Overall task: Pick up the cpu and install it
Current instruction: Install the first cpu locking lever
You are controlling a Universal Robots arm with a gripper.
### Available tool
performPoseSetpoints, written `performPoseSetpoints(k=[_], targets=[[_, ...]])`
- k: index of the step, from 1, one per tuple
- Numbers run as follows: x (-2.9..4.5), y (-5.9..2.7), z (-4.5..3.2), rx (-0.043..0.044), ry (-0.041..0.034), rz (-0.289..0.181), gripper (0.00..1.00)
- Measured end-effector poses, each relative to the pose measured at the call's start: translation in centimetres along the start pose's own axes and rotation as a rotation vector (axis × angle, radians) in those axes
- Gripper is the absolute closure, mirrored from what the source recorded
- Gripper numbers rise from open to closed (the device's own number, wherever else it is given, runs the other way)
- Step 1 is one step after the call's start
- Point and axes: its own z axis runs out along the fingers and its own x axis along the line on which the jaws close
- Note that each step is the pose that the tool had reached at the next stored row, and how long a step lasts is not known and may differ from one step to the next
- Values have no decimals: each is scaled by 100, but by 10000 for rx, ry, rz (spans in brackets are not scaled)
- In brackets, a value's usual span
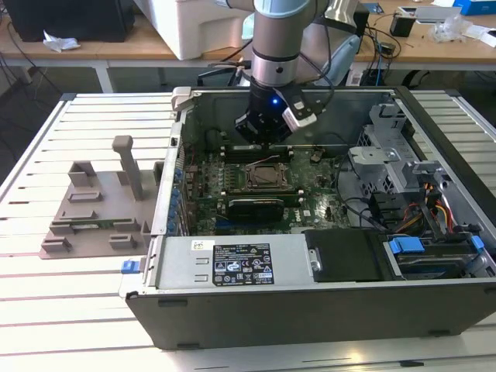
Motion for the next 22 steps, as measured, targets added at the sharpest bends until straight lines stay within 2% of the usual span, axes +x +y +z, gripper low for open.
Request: performPoseSetpoints(k=[4, 8, 16, 19, 20, 22], targets=[[-91, -8, 59, 21, 2, 0, 89], [-134, -12, 89, 28, 2, 0, 89], [-154, -27, 128, 76, 9, -3, 89], [-165, -8, 135, 82, 8, -26, 89], [-166, -3, 133, 114, 8, -33, 89], [-165, -2, 78, 250, 16, -30, 89]])
